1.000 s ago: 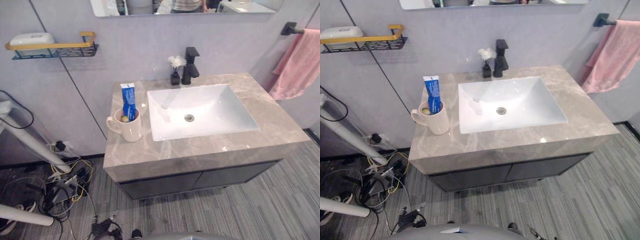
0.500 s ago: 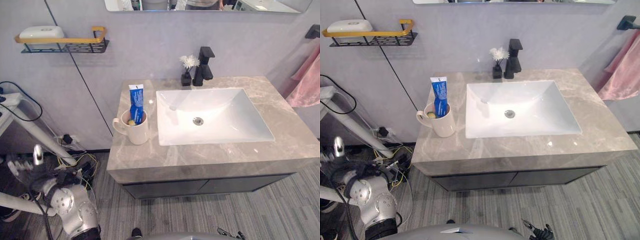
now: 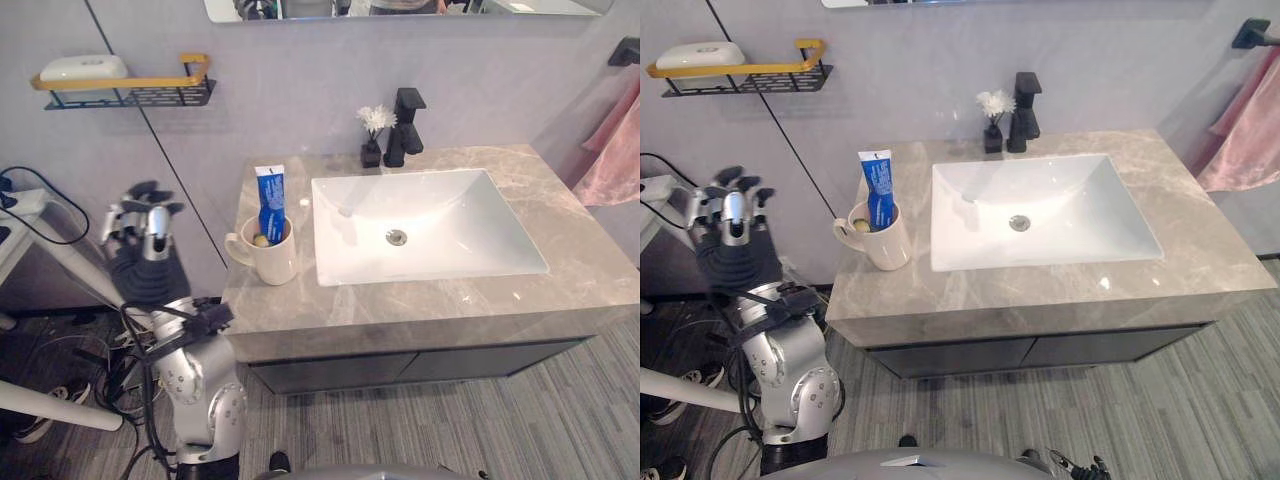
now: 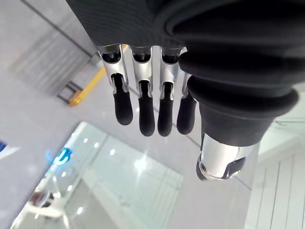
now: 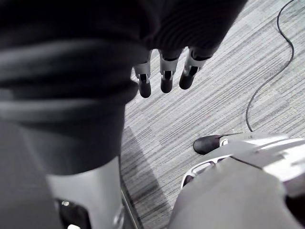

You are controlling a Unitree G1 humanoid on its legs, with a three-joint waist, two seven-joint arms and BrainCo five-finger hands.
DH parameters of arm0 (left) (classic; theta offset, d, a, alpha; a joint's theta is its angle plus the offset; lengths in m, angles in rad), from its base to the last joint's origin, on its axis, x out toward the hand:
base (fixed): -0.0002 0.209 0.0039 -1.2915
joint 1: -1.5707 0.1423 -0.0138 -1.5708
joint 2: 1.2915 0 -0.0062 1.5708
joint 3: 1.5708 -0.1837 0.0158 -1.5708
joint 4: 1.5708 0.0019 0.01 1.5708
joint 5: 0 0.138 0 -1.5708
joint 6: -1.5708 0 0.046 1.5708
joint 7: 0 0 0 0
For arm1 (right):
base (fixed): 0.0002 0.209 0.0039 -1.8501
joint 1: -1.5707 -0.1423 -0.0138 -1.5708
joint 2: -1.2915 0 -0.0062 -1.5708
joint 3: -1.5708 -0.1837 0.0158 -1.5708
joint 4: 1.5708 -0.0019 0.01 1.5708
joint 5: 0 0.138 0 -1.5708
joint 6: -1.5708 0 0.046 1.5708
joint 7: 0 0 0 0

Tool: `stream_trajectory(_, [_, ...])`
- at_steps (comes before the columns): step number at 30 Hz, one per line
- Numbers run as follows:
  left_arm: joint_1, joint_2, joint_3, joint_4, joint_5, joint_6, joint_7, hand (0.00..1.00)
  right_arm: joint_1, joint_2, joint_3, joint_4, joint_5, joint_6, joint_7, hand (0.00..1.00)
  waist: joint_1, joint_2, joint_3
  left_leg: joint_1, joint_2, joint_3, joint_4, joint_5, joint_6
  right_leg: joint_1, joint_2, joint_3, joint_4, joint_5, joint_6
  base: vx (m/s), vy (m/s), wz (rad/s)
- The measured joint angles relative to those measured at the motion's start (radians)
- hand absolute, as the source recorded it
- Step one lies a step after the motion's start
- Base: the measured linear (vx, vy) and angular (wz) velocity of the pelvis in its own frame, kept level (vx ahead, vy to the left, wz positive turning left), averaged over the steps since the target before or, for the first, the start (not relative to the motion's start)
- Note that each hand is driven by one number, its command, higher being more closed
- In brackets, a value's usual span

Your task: Organize washtable

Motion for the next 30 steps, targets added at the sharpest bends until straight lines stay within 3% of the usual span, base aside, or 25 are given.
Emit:
stream_trajectory(5, [0.0, 0.019, -0.12, 0.004, -0.055, 0.013, -0.095, 1.0, -0.002, -0.001, 0.009, -0.001, -0.001, -0.003, 0.002, 0.0, -0.003, -0.004, -0.002, -0.008, 0.0, 0.0, 0.006, 0.001, -0.001, -0.007, 0.0, 0.0, 0.0, 0.0, 0.0, 0.04, -0.01, 0.01])
stream_trajectory(12, [0.004, 0.061, -0.239, 0.069, -0.083, 0.05, -0.16, 1.0, -0.001, -0.006, 0.049, 0.0, -0.003, -0.004, 0.002, 0.0, -0.004, -0.016, -0.01, -0.013, 0.001, -0.009, 0.0, 0.003, -0.001, -0.008, 0.0, -0.004, 0.0, -0.001, -0.001, 0.0, 0.001, 0.0])
stream_trajectory(21, [0.018, 0.098, -0.31, 0.106, -0.083, 0.076, -0.177, 1.0, -0.001, -0.005, 0.075, 0.0, -0.01, -0.004, 0.001, 0.0, -0.014, -0.034, -0.021, -0.037, 0.001, -0.03, 0.0, 0.015, 0.0, -0.018, 0.001, -0.027, 0.002, -0.001, -0.001, -0.01, 0.0, 0.08])
stream_trajectory(30, [0.053, 0.17, -0.308, 0.269, -0.079, 0.097, -0.193, 1.0, -0.013, -0.003, 0.085, -0.004, -0.01, -0.004, -0.002, 0.0, -0.019, -0.042, -0.026, -0.025, 0.0, -0.046, 0.0, 0.016, -0.001, 0.004, 0.004, -0.048, -0.021, -0.001, -0.002, -0.01, 0.0, 0.03])
